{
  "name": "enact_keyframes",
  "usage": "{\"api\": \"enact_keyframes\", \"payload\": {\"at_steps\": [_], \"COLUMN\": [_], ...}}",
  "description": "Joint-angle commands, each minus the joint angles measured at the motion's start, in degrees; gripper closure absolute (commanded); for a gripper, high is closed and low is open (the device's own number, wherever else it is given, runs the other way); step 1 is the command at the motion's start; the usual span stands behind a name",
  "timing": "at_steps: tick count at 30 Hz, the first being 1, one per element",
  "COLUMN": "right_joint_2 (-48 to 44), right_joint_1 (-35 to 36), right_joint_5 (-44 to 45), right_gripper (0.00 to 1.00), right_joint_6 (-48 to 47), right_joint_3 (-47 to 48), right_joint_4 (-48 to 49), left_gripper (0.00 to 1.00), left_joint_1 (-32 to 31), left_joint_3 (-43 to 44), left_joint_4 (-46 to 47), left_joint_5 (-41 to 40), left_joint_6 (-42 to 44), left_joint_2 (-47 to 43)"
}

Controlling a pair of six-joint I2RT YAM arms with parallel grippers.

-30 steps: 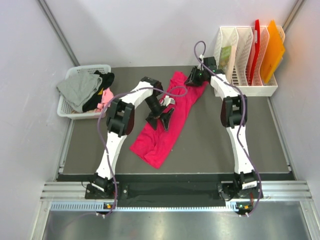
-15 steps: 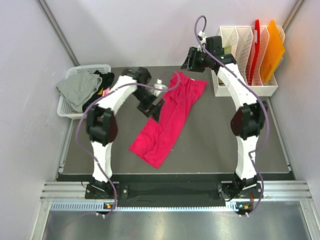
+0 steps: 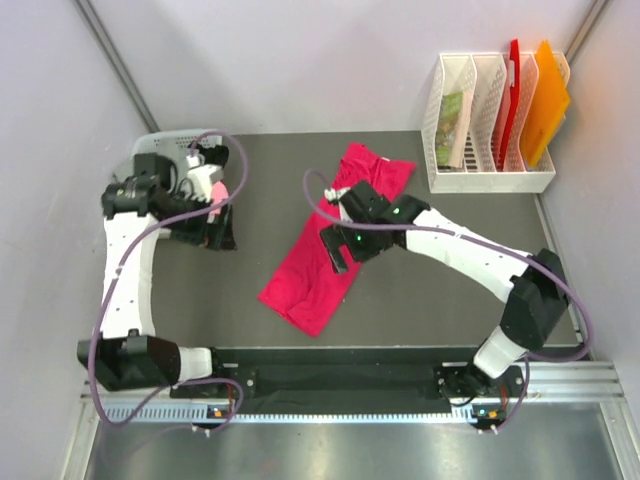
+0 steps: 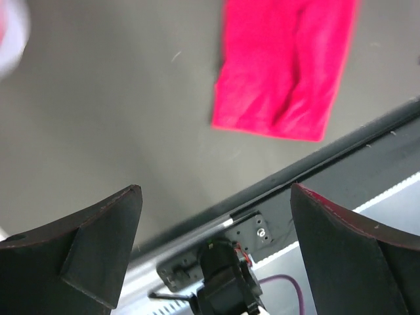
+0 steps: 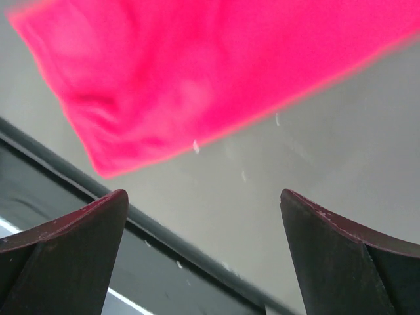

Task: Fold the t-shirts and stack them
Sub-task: Grab the bottom of the folded rectangular tshirt with right arm

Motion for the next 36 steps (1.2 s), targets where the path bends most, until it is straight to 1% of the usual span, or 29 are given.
{"api": "enact_keyframes", "payload": {"at_steps": [1, 4, 5, 6, 7, 8, 9, 10, 12, 13, 14, 15, 16, 18, 19, 20, 27, 28, 29, 30, 33, 36], "right_joint_2": [-8.1, -5.2, -3.9, -2.5, 0.7, 2.6, 4.3, 8.2, 12.1, 16.0, 17.8, 19.5, 22.1, 23.5, 24.3, 24.6, 27.6, 27.8, 28.0, 28.1, 28.9, 30.1], "right_joint_1": [8.2, 15.9, 17.7, 20.8, 22.4, 23.8, 26.5, 27.7, 30.9, 31.8, 32.5, 33.6, 34.0, 34.3, 34.3, 34.2, 32.6, 32.3, 31.9, 31.0, 29.7, 28.9], "right_joint_5": [10.0, 14.7, 17.1, 18.1, 18.8, 20.2, 20.6, 21.1, 21.6, 21.8, 22.1, 22.2, 22.2, 21.8, 21.7, 21.7, 21.5, 21.2, 21.0, 20.5, 20.0, 20.0], "right_gripper": [0.0, 0.0, 0.0, 0.0, 0.0, 0.0, 0.0, 0.0, 0.0, 0.0, 0.0, 0.01, 0.0, 0.0, 0.02, 0.07, 0.19, 0.22, 0.33, 0.36, 0.38, 0.37], "right_joint_6": [2.9, 4.6, 4.9, 5.4, 5.7, 6.2, 7.1, 7.4, 8.2, 8.4, 8.6, 8.6, 8.9, 10.0, 10.4, 10.9, 13.6, 13.8, 14.0, 14.2, 14.2, 13.8], "right_joint_3": [-3.7, -1.3, 1.4, 3.0, 4.6, 8.1, 9.9, 11.8, 17.2, 19.1, 22.8, 24.4, 25.6, 27.1, 27.0, 26.6, 24.8, 24.1, 23.8, 23.5, 22.6, 22.7], "right_joint_4": [-0.9, -3.2, -3.9, -4.5, -4.9, -5.9, -6.4, -6.7, -8.0, -8.7, -9.4, -10.5, -10.7, -10.1, -9.6, -9.2, -7.8, -6.8, -6.3, -5.8, -4.1, -3.1], "left_gripper": [0.01, 0.01, 0.01, 0.01, 0.01, 0.01, 0.01, 0.01, 0.01, 0.01, 0.01, 0.01, 0.01, 0.01, 0.01, 0.01, 0.01, 0.01, 0.01, 0.01, 0.01, 0.01], "left_joint_1": [5.2, 5.2, 5.4, 5.3, 5.4, 5.3, 5.3, 5.3, 5.4, 5.4, 5.3, 5.3, 5.4, 5.3, 5.3, 5.4, 5.4, 5.4, 5.3, 5.4, 5.3, 5.5], "left_joint_3": [-8.5, -11.1, -11.5, -12.1, -13.4, -13.8, -13.8, -13.3, -12.5, -12.0, -11.7, -11.5, -11.6, -11.6, -11.6, -11.5, -11.6, -11.6, -11.6, -11.7, -11.6, -11.2], "left_joint_4": [2.4, 4.8, 5.3, 7.4, 8.4, 9.1, 9.6, 10.0, 10.6, 10.5, 10.6, 10.7, 11.1, 11.7, 11.6, 11.3, 11.5, 11.6, 11.6, 11.7, 11.8, 11.8], "left_joint_5": [-5.6, -8.6, -8.9, -8.9, -8.9, -8.1, -7.5, -7.1, -5.9, -5.4, -5.0, -5.2, -5.6, -6.5, -6.5, -6.4, -6.2, -6.4, -6.5, -6.5, -6.9, -6.8], "left_joint_6": [-1.4, -3.2, -3.5, -3.7, -4.5, -4.7, -4.8, -5.6, -6.4, -6.3, -6.3, -6.5, -6.2, -6.0, -5.5, -5.1, -2.7, -2.5, -2.4, -2.4, -2.5, -2.9], "left_joint_2": [-4.4, -4.4, -4.2, -4.0, -3.5, -2.9, -2.2, -0.6, 1.1, 2.3, 3.0, 3.6, 4.5, 5.5, 6.5, 6.9, 7.2, 7.1, 7.2, 7.2, 7.7, 8.3]}}
